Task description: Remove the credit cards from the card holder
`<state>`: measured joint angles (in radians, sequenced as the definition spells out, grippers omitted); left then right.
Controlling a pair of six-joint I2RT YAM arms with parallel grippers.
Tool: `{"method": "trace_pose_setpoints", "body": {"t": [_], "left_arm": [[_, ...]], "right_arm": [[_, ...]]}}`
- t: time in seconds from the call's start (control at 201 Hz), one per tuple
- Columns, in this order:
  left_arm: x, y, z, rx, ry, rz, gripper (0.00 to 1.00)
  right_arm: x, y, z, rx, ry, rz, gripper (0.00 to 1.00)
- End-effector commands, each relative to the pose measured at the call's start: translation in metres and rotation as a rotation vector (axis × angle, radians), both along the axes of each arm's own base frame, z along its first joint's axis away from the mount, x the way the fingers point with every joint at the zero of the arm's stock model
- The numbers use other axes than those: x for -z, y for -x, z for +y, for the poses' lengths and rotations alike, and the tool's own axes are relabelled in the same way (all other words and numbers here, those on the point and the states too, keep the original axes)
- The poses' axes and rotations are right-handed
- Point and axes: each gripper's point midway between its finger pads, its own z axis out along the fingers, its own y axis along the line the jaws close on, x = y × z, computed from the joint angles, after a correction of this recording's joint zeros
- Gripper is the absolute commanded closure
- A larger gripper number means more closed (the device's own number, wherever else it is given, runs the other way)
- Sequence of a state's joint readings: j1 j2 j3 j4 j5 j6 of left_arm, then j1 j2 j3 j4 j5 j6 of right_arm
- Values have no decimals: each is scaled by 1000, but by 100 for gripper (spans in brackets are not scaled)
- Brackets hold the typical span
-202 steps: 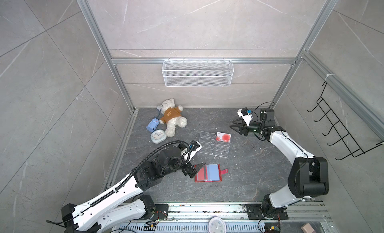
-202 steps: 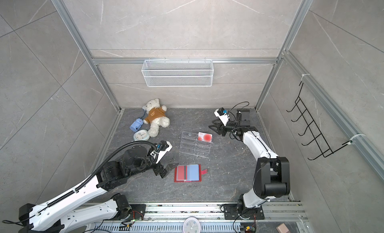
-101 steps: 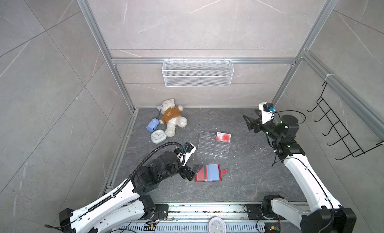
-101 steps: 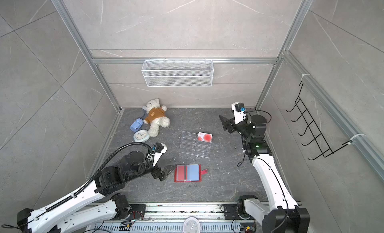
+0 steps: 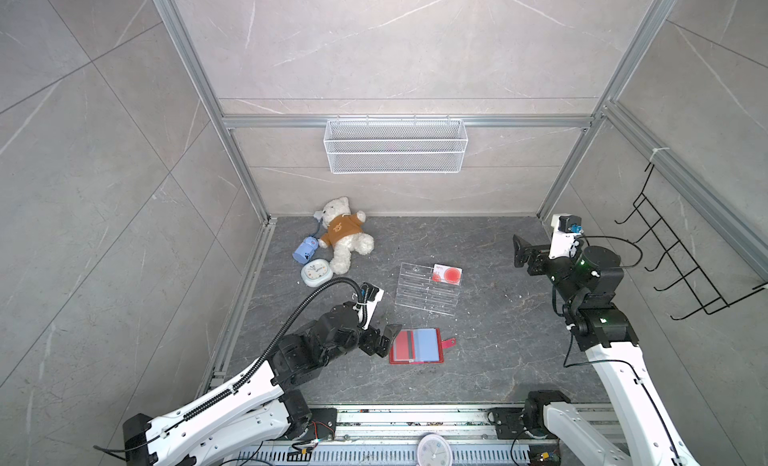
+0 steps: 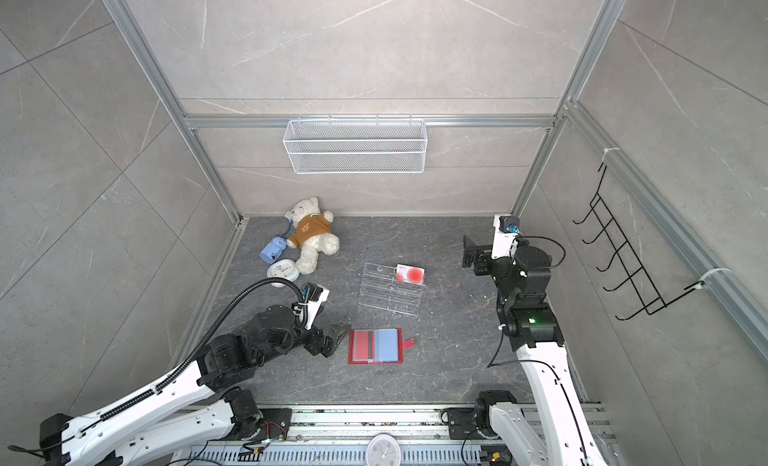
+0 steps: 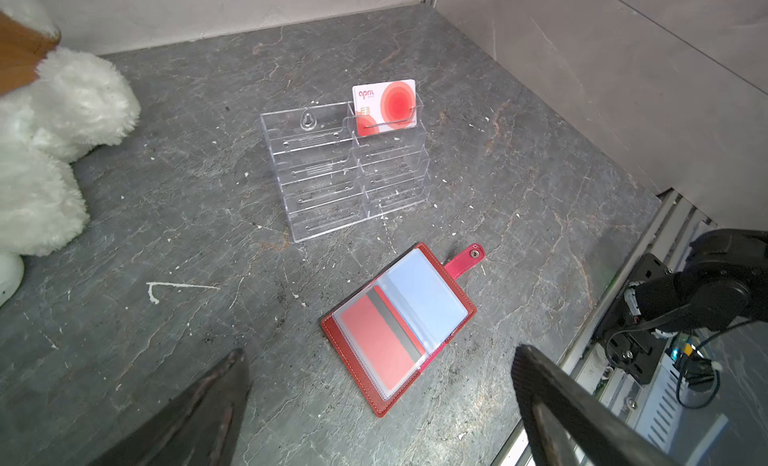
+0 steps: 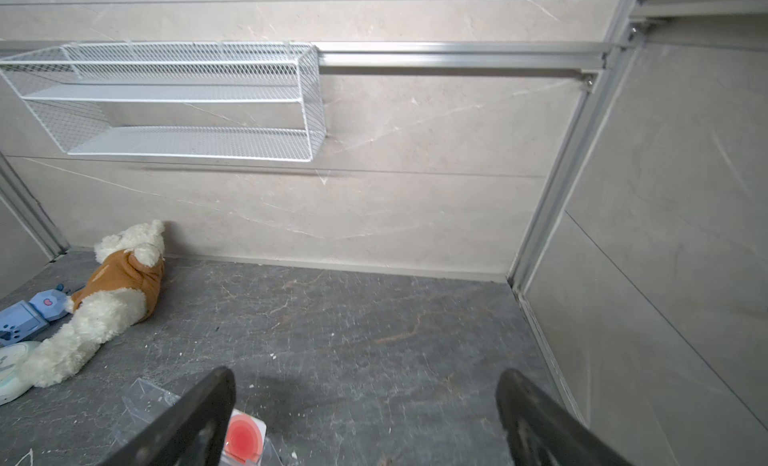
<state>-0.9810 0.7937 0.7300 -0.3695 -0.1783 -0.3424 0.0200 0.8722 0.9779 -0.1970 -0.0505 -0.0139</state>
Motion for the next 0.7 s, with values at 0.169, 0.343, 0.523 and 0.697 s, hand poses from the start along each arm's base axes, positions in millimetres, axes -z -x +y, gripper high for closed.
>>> {"method": "trace_pose_setpoints", "body": {"t": [0.169,0.343,0.523,0.697], "left_arm": [[23,-10,10,-173,70,118,0],[39,-12,17,-253,110,171,1],[57,-10,20,-320,168,254,4],[85,-6,14,-353,260,417,4]], "right_arm": [[23,16,8,-23,-84,265,0],[36,24,7,10,-187,229,0],[56,33,19,-38,-271,290,0],[77,42,35,-109,-343,360,0]]}}
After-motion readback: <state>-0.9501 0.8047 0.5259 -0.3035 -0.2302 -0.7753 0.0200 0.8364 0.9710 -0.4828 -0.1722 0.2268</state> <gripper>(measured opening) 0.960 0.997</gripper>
